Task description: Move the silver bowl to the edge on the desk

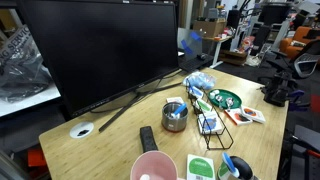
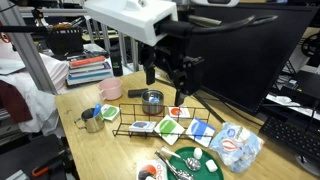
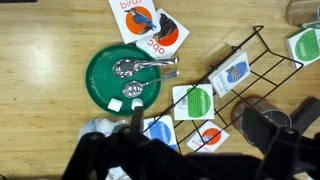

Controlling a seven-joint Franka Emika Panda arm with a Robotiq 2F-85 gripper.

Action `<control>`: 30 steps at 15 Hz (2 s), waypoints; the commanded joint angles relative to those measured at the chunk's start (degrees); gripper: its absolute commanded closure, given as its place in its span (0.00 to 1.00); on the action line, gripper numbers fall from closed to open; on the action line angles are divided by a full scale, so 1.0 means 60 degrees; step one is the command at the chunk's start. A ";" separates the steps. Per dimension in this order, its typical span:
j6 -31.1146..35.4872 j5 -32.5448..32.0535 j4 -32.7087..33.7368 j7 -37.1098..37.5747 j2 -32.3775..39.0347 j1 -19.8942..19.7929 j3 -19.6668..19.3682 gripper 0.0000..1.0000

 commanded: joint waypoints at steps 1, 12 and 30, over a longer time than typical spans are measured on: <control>-0.0018 0.0082 0.0018 -0.0060 0.0019 -0.0260 0.0247 0.00; 0.2713 -0.1418 0.0106 0.3177 0.1433 0.0448 0.2610 0.00; 0.2161 -0.2641 0.2010 0.2998 0.3034 0.1065 0.3419 0.00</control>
